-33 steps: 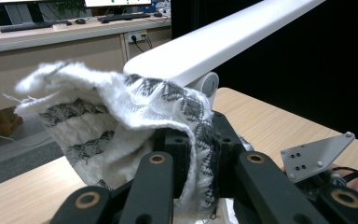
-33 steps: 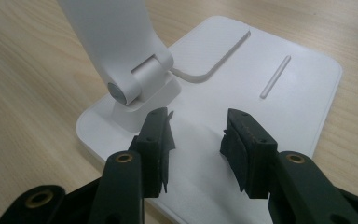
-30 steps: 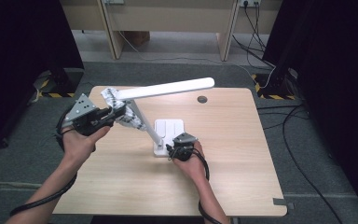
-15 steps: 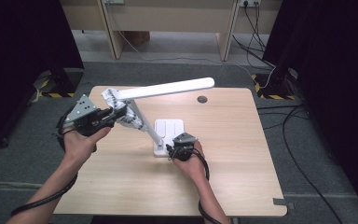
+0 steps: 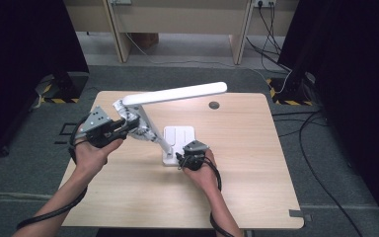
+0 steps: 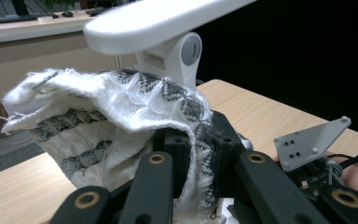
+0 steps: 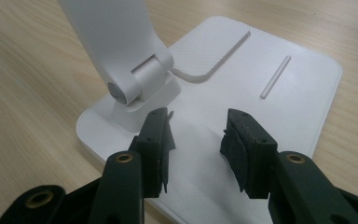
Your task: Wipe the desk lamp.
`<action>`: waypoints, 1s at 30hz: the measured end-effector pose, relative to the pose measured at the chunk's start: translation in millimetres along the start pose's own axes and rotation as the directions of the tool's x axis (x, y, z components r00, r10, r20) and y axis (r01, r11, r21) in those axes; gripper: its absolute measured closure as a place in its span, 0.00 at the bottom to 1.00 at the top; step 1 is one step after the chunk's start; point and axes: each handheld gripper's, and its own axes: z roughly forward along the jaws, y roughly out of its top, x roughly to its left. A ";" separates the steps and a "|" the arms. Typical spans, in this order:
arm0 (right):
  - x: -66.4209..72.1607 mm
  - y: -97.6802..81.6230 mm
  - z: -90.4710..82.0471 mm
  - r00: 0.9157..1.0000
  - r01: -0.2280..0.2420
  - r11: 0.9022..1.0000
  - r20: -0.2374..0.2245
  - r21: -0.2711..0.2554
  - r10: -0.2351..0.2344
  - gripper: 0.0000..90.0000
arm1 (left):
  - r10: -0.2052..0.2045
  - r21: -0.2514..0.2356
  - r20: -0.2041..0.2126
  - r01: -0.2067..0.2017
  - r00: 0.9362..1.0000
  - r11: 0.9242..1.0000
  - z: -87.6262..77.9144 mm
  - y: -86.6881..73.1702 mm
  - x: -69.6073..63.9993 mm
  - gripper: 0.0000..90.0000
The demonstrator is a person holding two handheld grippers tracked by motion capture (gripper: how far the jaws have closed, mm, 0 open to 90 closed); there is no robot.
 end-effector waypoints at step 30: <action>-0.1 0.0 0.0 1.000 0.000 1.000 -0.001 0.000 0.000 0.67 | -0.001 0.129 0.044 -0.005 0.999 0.992 31.9 -42.8 -5.3 0.88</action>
